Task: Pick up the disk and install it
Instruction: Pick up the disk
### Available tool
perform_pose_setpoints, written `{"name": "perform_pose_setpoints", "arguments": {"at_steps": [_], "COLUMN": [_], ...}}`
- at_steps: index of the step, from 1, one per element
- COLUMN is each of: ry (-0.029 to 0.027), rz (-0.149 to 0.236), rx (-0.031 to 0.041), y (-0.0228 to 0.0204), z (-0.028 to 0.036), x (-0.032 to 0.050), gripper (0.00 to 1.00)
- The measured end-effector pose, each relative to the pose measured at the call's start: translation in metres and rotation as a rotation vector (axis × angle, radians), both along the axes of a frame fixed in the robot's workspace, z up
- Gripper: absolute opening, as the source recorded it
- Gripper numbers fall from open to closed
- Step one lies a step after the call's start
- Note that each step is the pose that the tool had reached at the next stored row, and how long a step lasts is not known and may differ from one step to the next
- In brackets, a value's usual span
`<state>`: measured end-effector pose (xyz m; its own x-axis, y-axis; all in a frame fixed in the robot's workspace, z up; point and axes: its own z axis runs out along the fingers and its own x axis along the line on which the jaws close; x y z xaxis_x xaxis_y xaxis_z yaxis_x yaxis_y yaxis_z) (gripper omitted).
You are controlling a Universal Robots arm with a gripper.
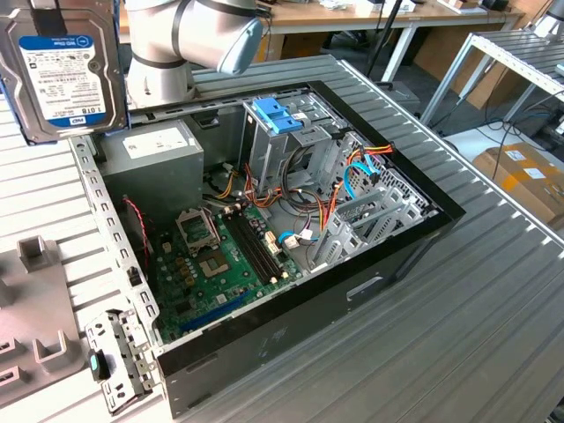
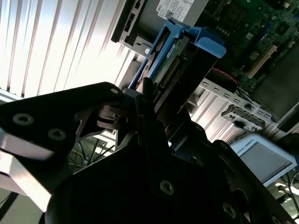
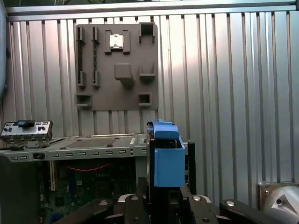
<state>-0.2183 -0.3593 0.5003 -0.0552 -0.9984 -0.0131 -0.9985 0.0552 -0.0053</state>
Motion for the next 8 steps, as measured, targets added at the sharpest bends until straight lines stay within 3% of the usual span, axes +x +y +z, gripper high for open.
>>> {"name": "perform_pose_setpoints", "arguments": {"at_steps": [8], "ry": [0.0], "rz": [0.0], "rx": [0.0], "y": [0.0], "z": [0.0], "x": [0.0201], "gripper": [0.35]}}
